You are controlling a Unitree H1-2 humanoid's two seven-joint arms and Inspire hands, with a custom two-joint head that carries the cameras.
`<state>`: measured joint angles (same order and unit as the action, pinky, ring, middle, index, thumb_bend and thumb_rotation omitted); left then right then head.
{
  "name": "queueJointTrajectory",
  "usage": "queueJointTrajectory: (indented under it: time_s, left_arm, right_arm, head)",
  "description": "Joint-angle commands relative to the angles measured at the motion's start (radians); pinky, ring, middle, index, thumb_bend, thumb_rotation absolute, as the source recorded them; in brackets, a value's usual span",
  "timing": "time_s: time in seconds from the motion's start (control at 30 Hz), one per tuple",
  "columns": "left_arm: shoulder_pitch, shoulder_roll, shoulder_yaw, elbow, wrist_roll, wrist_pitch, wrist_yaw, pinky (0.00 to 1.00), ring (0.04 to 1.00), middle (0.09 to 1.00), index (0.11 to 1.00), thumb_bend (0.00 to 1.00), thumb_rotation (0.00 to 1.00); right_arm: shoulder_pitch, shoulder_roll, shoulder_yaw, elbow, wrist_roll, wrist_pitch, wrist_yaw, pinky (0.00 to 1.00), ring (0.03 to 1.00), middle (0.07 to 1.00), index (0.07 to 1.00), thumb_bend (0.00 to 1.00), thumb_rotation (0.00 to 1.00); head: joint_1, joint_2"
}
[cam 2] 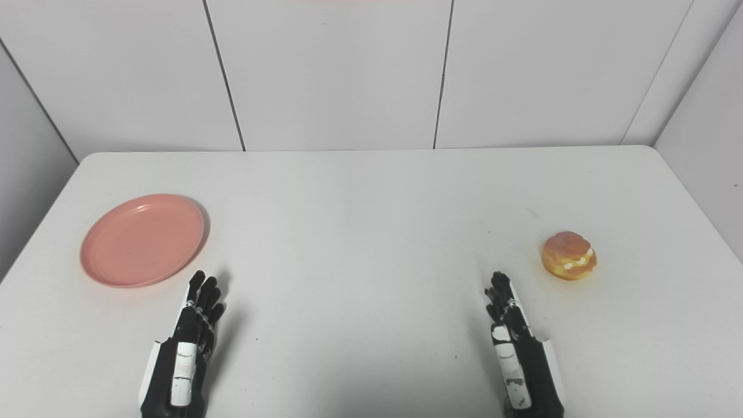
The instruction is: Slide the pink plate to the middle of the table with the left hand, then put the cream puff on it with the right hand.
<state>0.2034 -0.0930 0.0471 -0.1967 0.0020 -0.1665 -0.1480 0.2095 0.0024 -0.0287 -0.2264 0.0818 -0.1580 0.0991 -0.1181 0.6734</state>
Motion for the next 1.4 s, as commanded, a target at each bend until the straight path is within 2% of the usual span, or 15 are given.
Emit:
queueJointTrajectory:
  time_s: [0.0,0.27,0.47,0.77,0.97,1.17,1.37]
  left_arm:
    - [0.041,0.071,-0.019,0.005,0.006,0.012,-0.022,1.00,1.000,0.988,1.000,0.88,0.94]
    - [0.040,0.064,-0.022,-0.013,0.015,0.032,-0.017,1.00,1.000,0.983,1.000,0.88,0.94]
    - [0.040,0.060,-0.025,-0.003,0.013,0.023,-0.016,1.00,1.000,0.980,1.000,0.87,0.94]
    - [0.040,0.028,-0.056,0.039,0.081,-0.028,0.013,1.00,0.989,0.963,1.000,0.91,0.95]
    - [0.032,0.006,-0.092,0.070,0.139,-0.057,0.049,1.00,0.984,0.960,0.999,0.94,0.98]
    - [0.030,0.001,-0.115,0.093,0.159,-0.083,0.083,1.00,0.984,0.956,1.000,0.92,0.98]
    - [0.036,0.004,-0.126,0.094,0.176,-0.088,0.105,1.00,0.976,0.954,0.995,0.86,0.99]
  right_arm:
    - [0.022,-0.023,0.006,-0.034,0.002,-0.003,0.007,0.99,0.972,0.974,0.951,0.87,0.91]
    - [0.021,-0.025,0.007,-0.034,0.001,-0.001,0.009,0.99,0.974,0.976,0.953,0.87,0.91]
    - [0.021,-0.026,0.004,-0.024,0.002,-0.011,0.010,0.99,0.976,0.978,0.955,0.87,0.91]
    - [0.015,-0.057,-0.024,0.035,0.041,-0.051,0.033,1.00,0.991,0.988,0.960,0.87,0.92]
    - [0.000,-0.087,-0.043,0.106,0.083,-0.093,0.052,1.00,0.999,0.994,0.964,0.87,0.93]
    - [-0.011,-0.103,-0.042,0.152,0.102,-0.120,0.059,1.00,1.000,0.991,0.961,0.87,0.94]
    - [-0.014,-0.103,-0.035,0.176,0.101,-0.138,0.059,1.00,1.000,0.994,0.968,0.85,0.95]
  head:
    - [0.000,0.000]
    - [0.002,0.000]
    - [0.016,-0.012]
    - [0.129,-0.073]
    - [0.208,-0.136]
    - [0.234,-0.171]
    - [0.245,-0.185]
